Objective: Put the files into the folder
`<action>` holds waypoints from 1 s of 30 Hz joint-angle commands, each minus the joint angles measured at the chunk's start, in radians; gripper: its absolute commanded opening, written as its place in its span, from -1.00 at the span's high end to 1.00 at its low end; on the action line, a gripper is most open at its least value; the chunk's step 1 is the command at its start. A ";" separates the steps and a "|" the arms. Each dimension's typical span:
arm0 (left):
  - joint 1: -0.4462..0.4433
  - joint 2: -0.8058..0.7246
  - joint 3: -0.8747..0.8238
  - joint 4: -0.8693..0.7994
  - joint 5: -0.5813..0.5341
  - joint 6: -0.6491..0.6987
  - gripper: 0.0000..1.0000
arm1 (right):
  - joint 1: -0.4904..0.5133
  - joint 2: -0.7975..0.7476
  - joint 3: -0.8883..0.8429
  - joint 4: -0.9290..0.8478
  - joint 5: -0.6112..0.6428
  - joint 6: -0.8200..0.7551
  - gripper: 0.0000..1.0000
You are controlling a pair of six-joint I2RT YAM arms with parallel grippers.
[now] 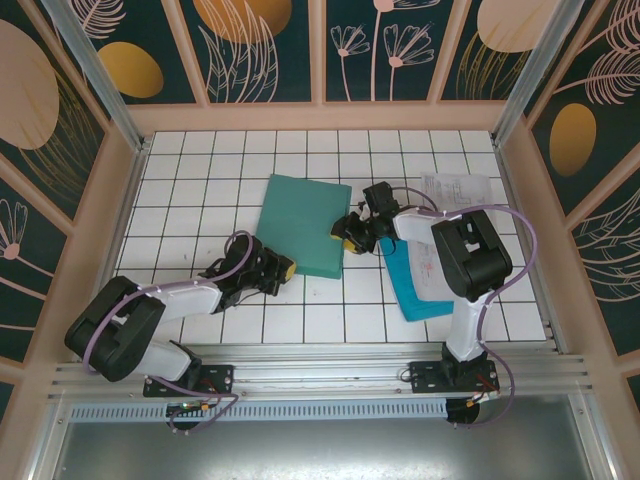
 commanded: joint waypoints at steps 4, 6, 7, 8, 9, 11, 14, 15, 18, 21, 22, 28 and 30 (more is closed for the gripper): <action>-0.007 -0.018 -0.011 0.066 0.027 -0.023 1.00 | -0.002 -0.034 -0.029 0.036 -0.048 0.071 0.14; -0.006 -0.015 -0.010 0.069 0.032 -0.023 1.00 | -0.004 -0.043 -0.031 0.054 -0.056 0.088 0.16; -0.007 -0.014 -0.011 0.069 0.034 -0.023 1.00 | -0.004 -0.046 -0.031 0.058 -0.059 0.094 0.17; -0.007 -0.013 -0.013 0.071 0.035 -0.023 1.00 | -0.004 -0.050 -0.031 0.064 -0.061 0.099 0.17; -0.007 -0.011 -0.012 0.074 0.038 -0.023 1.00 | -0.005 -0.050 -0.032 0.067 -0.062 0.102 0.18; -0.007 -0.009 -0.012 0.075 0.041 -0.023 1.00 | -0.005 -0.049 -0.032 0.063 -0.061 0.101 0.18; -0.007 -0.047 0.011 -0.051 0.010 0.002 0.82 | -0.007 -0.048 -0.032 0.038 -0.042 0.089 0.18; -0.006 -0.067 0.018 -0.108 -0.008 0.013 0.44 | -0.007 -0.046 -0.032 0.026 -0.035 0.086 0.18; -0.005 -0.098 -0.010 -0.143 -0.043 -0.003 -0.04 | -0.006 -0.045 -0.035 0.022 -0.024 0.077 0.18; 0.001 -0.107 -0.034 -0.143 -0.081 -0.025 -0.10 | -0.003 -0.036 -0.028 0.002 -0.008 0.065 0.19; 0.005 -0.104 -0.037 -0.146 -0.093 -0.022 -0.11 | -0.001 -0.030 -0.025 -0.004 -0.002 0.059 0.18; 0.042 -0.069 -0.046 -0.100 -0.135 0.001 -0.07 | 0.015 0.002 0.002 -0.040 0.034 0.033 0.18; 0.049 -0.056 -0.043 -0.097 -0.139 0.013 -0.06 | 0.021 0.014 0.015 -0.058 0.050 0.024 0.18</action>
